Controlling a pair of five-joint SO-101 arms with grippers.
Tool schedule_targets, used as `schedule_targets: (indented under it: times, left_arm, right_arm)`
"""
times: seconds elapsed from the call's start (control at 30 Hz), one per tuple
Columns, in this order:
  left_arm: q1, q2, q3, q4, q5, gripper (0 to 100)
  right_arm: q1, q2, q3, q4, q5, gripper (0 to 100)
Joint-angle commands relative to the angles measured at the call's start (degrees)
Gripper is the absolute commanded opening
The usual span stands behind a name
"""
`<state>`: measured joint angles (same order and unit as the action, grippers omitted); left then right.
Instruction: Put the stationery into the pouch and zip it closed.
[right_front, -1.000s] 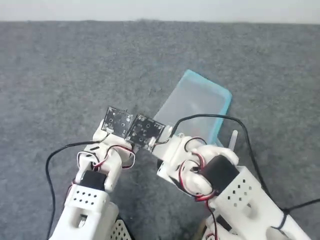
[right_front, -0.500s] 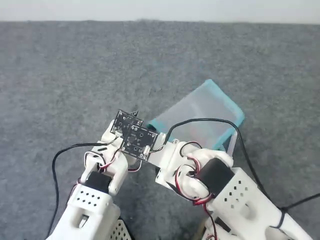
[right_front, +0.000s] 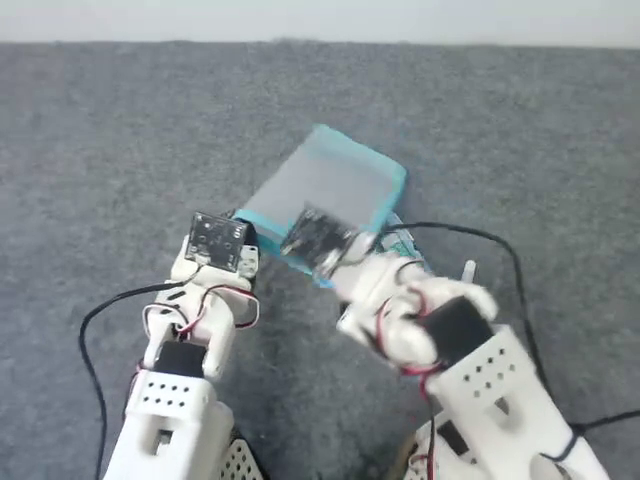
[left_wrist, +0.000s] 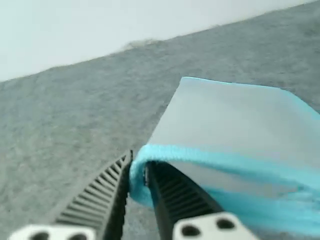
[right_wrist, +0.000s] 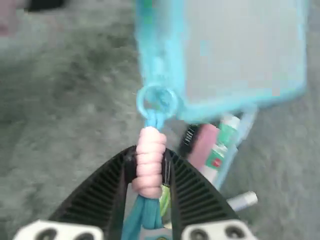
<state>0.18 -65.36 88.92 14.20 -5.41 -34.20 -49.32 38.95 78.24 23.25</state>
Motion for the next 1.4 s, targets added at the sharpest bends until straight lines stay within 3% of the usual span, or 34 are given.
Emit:
schedule_targets:
  times: [0.0, 0.13, 0.37, 0.87, 1.1, 1.27, 1.37]
  left_arm:
    - [-2.81, 0.62, -0.84, -2.11, 0.88, 1]
    - [-3.87, 0.62, -1.36, 0.00, 0.88, 1]
    - [-3.87, 0.62, -7.43, 14.95, 0.88, 1]
    - [-3.96, 0.62, -7.52, 14.77, 0.88, 1]
    - [-3.96, 0.62, -7.60, 14.68, 0.88, 1]
    - [-3.96, 0.53, -7.60, 14.68, 0.88, 1]
    - [-3.96, 0.53, -7.60, 14.68, 0.88, 1]
  right_arm:
    - [7.52, -1.63, -0.79, -0.84, 0.70, 0.6]
    - [11.56, -1.63, -0.79, -0.92, 0.70, 0.6]
    - [14.81, -1.54, -0.35, -2.33, 0.26, 0.6]
    - [14.73, 8.92, 1.41, -3.03, -2.29, 1.8]
    - [15.08, 9.10, 1.41, 0.92, -3.78, 25.2]
    - [17.98, 10.86, 1.41, 1.63, -3.60, 21.7]
    - [21.32, 14.29, 1.41, 0.40, 0.70, 20.9]
